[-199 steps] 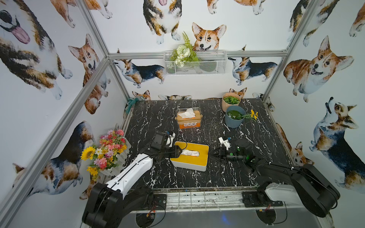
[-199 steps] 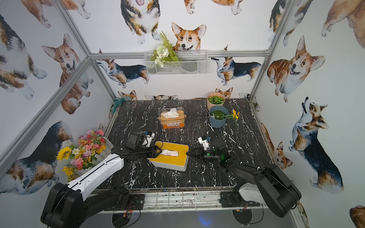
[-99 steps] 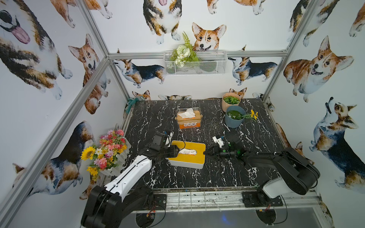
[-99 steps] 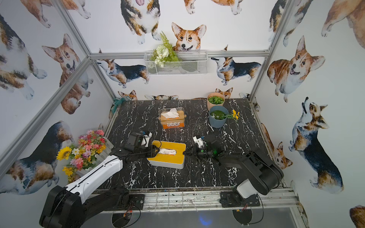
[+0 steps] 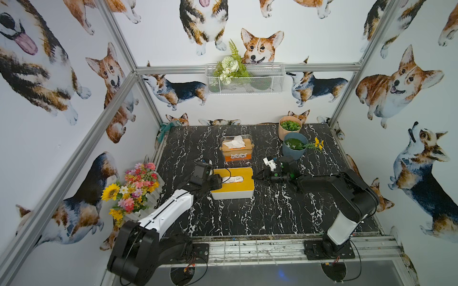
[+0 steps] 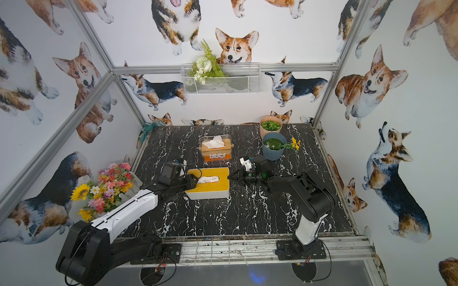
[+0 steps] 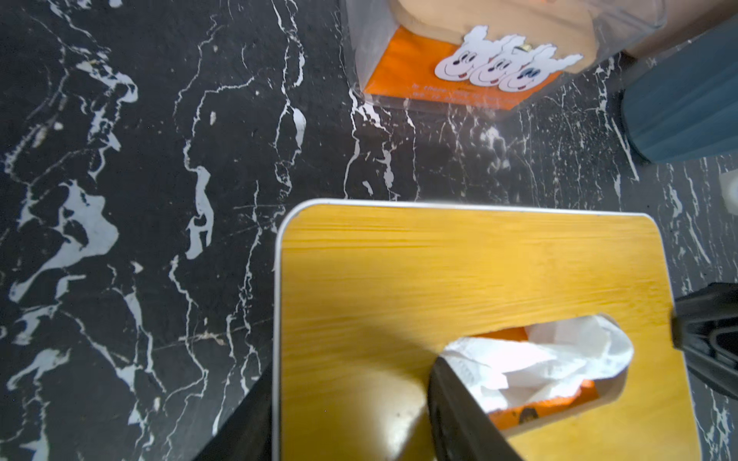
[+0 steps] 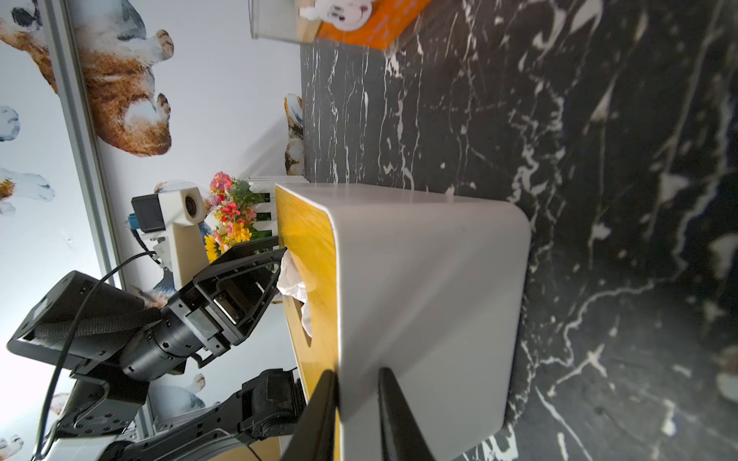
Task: Put the tissue paper into the tissue box
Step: Move the tissue box to the center of the board.
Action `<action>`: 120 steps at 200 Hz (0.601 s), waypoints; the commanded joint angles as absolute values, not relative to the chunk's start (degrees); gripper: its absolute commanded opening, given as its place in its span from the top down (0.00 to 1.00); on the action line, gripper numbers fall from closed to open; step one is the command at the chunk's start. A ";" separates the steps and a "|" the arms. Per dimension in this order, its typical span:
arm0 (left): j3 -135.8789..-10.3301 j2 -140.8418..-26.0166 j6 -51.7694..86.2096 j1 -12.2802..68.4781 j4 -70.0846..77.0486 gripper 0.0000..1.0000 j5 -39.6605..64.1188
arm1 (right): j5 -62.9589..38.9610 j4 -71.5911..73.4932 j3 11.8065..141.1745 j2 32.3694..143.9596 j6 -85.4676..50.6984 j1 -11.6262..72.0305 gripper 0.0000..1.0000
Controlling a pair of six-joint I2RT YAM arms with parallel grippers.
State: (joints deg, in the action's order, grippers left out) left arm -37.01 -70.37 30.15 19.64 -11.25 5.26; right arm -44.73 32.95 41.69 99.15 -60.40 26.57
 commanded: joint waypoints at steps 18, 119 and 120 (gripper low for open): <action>-40.48 -75.56 28.38 20.25 -2.34 0.45 19.32 | -41.98 22.64 46.37 99.48 -53.92 26.28 0.75; -40.34 -71.51 26.29 20.22 -5.13 0.28 19.23 | -22.17 -3.84 53.99 87.45 -31.56 26.00 0.53; -40.34 -71.48 26.28 20.22 -5.16 0.28 19.28 | -22.07 -3.94 54.02 87.41 -31.47 26.01 0.53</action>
